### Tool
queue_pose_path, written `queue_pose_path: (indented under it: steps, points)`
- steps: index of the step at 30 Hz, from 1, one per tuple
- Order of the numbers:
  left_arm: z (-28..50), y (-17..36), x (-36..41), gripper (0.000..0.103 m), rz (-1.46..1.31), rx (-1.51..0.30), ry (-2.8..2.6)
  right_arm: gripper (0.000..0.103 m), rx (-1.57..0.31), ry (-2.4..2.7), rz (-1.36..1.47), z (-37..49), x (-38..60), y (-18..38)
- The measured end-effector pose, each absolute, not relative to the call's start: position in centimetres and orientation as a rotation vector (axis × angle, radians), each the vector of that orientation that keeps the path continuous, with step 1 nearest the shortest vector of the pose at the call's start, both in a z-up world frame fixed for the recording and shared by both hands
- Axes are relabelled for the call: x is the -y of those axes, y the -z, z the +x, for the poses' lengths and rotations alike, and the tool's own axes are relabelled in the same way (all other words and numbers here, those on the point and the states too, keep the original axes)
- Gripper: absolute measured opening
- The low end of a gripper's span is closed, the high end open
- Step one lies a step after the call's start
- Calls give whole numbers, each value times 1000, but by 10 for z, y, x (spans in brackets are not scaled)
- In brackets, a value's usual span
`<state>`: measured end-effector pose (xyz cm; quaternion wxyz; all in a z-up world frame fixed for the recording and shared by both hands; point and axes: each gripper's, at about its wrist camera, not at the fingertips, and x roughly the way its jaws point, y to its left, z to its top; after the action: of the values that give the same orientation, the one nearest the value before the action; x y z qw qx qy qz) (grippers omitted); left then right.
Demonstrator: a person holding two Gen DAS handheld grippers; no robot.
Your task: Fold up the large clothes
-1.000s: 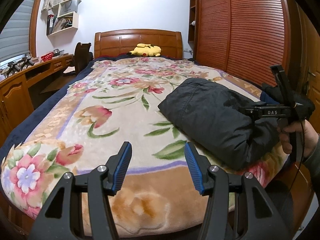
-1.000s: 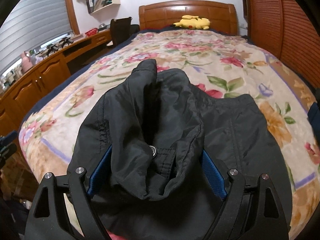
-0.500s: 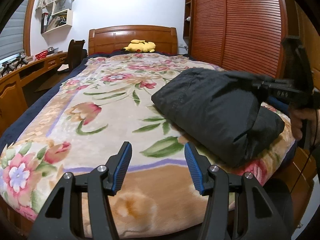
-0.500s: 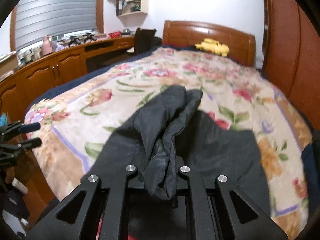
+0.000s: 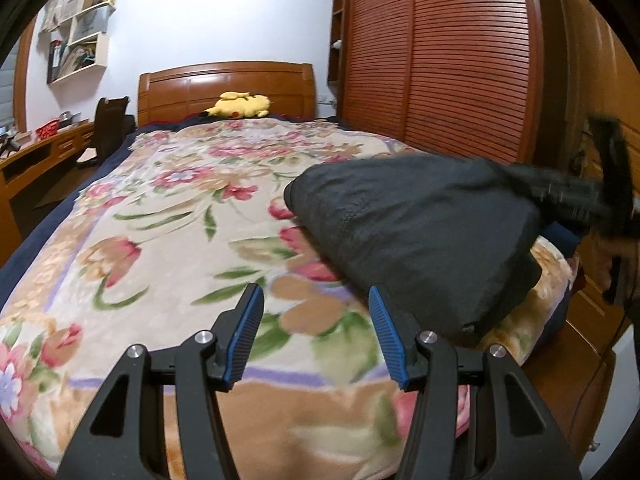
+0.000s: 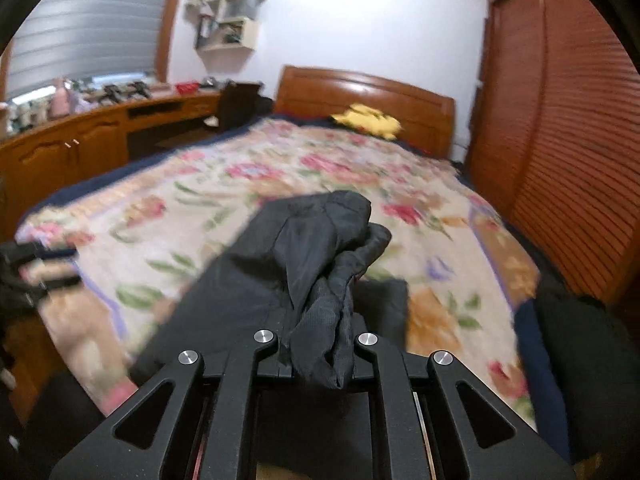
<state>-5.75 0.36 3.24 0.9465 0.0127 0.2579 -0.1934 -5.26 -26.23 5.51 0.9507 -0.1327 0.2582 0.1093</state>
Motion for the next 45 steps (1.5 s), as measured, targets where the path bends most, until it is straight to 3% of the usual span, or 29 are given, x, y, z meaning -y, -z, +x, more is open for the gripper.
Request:
queue_pose_path:
  steps: [5,10,13,15,18,24,33,39,45]
  points:
    - [-44,-26,13,54,32,-539,426,8,-641,-148,-201,-44,306,-1]
    - [-39,-22,22,54,38,-540,443,13,-650,-172,-141,-46,313,1]
    - [-38,-20,22,54,37,-531,447,29,-652,-149,-174,-49,308,-9]
    - [-39,-17,20,54,36,-527,450,48,-640,-142,-201,-51,304,-19]
    - [-40,-11,17,54,33,-529,449,64,-577,-126,-225,-55,300,-39]
    - [-38,0,10,54,24,-535,443,66,-549,-184,-233,-36,268,-51]
    - [-31,15,0,54,-10,-559,456,66,-621,-214,-288,4,229,-9]
    - [-29,21,-3,54,-11,-571,454,66,-760,-261,-231,21,242,59]
    - [-31,22,2,54,9,-560,453,66,-746,-228,-247,15,239,53]
